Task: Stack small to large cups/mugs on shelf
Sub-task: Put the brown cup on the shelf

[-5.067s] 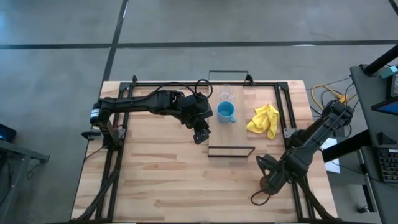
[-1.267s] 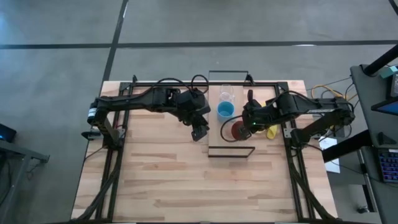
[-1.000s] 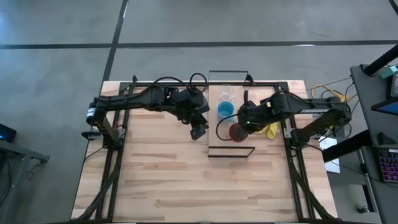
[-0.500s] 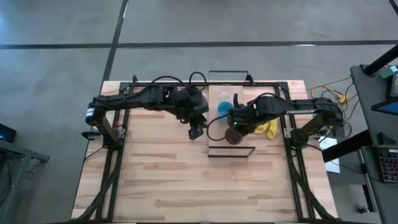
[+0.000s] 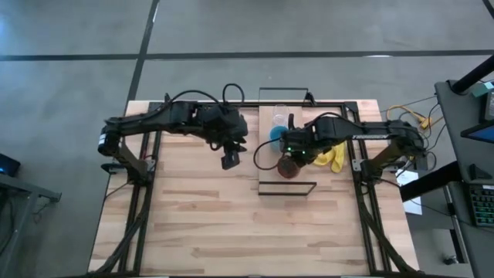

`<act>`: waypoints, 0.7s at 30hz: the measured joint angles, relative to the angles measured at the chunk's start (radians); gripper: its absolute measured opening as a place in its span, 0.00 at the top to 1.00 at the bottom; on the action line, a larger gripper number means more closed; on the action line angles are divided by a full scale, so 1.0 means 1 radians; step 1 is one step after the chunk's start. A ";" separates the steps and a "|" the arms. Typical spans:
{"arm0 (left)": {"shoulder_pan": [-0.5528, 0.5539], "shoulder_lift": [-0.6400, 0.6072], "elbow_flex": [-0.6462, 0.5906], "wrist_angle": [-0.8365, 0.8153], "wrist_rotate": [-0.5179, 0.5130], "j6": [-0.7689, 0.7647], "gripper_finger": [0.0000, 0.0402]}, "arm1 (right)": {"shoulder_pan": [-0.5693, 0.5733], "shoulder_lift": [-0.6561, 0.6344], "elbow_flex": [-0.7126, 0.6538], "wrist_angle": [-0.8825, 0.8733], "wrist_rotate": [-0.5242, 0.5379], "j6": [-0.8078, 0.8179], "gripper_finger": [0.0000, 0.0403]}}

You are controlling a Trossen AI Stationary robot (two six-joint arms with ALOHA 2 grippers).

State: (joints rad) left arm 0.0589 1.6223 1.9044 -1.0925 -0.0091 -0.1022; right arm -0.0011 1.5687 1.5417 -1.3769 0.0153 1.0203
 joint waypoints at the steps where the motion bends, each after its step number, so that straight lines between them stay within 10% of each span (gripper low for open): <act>1: 0.000 -0.004 0.000 -0.002 0.000 0.009 0.72 | -0.005 0.003 0.000 0.000 0.001 -0.001 0.98; 21: 0.000 -0.120 0.000 -0.017 0.000 0.084 0.72 | -0.019 0.007 -0.007 0.020 -0.025 0.027 0.98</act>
State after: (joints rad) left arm 0.0589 1.5025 1.9041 -1.1094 -0.0093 -0.0186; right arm -0.0202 1.5753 1.5349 -1.3571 -0.0101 1.0473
